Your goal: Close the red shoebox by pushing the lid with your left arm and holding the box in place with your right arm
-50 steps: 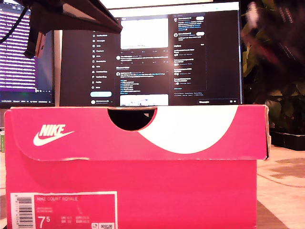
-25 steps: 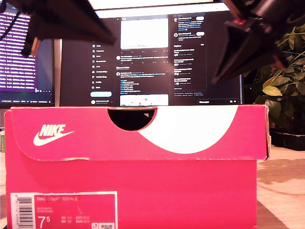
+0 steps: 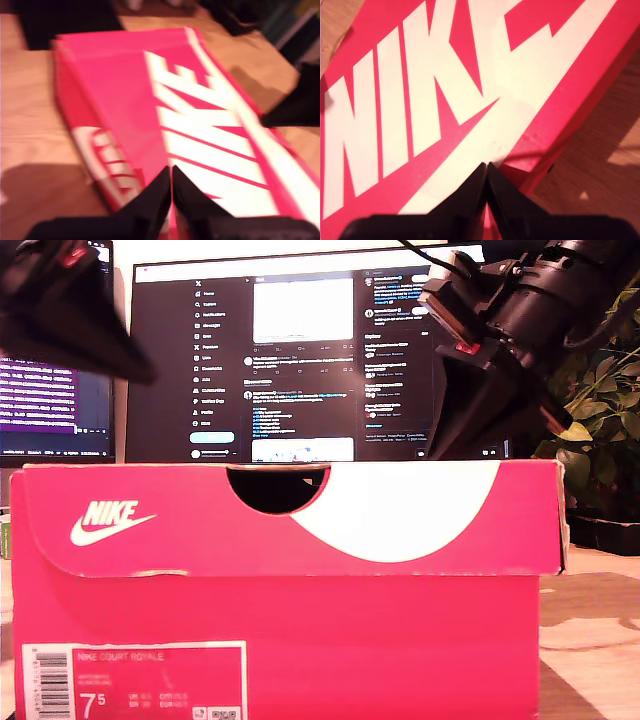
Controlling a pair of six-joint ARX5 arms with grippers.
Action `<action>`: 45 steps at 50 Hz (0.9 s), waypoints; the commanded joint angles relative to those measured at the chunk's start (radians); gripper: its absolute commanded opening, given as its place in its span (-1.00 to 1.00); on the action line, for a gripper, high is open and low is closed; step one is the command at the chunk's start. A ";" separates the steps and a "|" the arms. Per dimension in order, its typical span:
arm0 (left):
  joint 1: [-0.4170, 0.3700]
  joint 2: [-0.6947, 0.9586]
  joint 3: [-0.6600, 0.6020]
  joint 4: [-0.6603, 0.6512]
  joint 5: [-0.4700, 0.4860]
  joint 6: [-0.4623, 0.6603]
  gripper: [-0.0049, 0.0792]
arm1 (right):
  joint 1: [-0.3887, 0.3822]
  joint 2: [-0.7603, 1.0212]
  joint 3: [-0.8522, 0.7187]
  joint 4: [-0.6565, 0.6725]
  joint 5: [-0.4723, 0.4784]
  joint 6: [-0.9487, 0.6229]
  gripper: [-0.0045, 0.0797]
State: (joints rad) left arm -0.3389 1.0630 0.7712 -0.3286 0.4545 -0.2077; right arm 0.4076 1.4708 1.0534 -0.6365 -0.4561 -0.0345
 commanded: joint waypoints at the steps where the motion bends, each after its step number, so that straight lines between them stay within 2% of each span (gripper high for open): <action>1: 0.013 0.008 -0.002 0.007 0.020 0.008 -0.93 | 0.004 0.037 -0.012 -0.006 0.023 -0.019 -0.92; 14: 0.023 0.008 -0.002 0.007 0.036 0.007 -0.93 | 0.012 0.081 -0.074 0.029 0.071 -0.044 -0.92; 23: 0.023 0.008 -0.002 0.007 0.036 0.007 -0.93 | 0.012 0.075 -0.092 0.072 0.068 -0.045 -0.92; 40: 0.023 0.008 -0.002 0.050 0.030 0.060 -0.93 | 0.002 -0.079 -0.090 0.177 0.073 -0.042 -0.92; 45: 0.023 0.008 -0.002 0.088 -0.005 0.103 -0.93 | -0.013 -0.139 -0.090 0.220 0.113 -0.029 -0.92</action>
State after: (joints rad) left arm -0.3180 1.0630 0.7712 -0.2607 0.4637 -0.1406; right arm 0.4053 1.3918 0.9764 -0.4442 -0.3607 -0.0719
